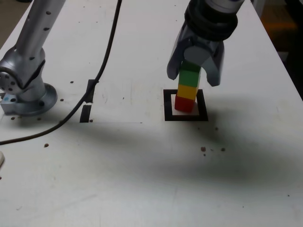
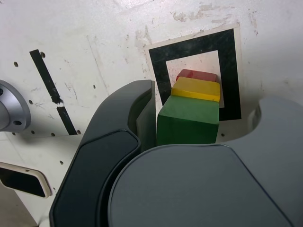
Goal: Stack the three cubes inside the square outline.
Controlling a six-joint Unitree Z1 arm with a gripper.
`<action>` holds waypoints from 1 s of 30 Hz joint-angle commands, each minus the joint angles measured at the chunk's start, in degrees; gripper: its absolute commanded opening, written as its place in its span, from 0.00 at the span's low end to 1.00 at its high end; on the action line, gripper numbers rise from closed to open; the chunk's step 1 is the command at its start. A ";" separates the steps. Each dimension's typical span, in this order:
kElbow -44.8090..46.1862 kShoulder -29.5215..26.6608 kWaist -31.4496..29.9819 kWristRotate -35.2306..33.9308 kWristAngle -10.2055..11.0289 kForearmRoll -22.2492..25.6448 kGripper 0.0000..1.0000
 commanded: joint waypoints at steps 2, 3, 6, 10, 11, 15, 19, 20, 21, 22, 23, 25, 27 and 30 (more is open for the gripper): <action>0.10 -0.77 0.09 -0.33 0.17 0.45 0.99; 0.15 -0.92 0.09 -0.39 0.17 0.45 0.99; 0.49 -1.65 0.09 -0.58 0.16 0.41 0.99; 0.42 -3.59 -0.06 -0.63 -0.35 1.14 1.00; 0.50 -4.88 -0.20 -0.65 -0.49 1.69 1.00; 3.68 -12.29 -0.69 -1.46 -0.61 3.13 1.00; 10.44 -20.47 -0.74 -2.47 -1.61 3.17 1.00; 12.64 -22.69 -0.69 -2.70 -1.95 3.05 1.00; 14.87 -24.82 -0.60 -2.92 -2.24 2.91 1.00; 17.10 -26.83 -0.46 -3.17 -2.46 2.77 1.00; 20.02 -29.30 -0.16 -3.57 -2.46 2.57 1.00; 24.94 -32.86 0.74 -4.26 -1.96 2.08 1.00; 29.38 -35.52 1.87 -4.54 -1.43 1.29 1.00; 36.45 -39.15 3.73 -4.39 -0.86 -1.24 1.00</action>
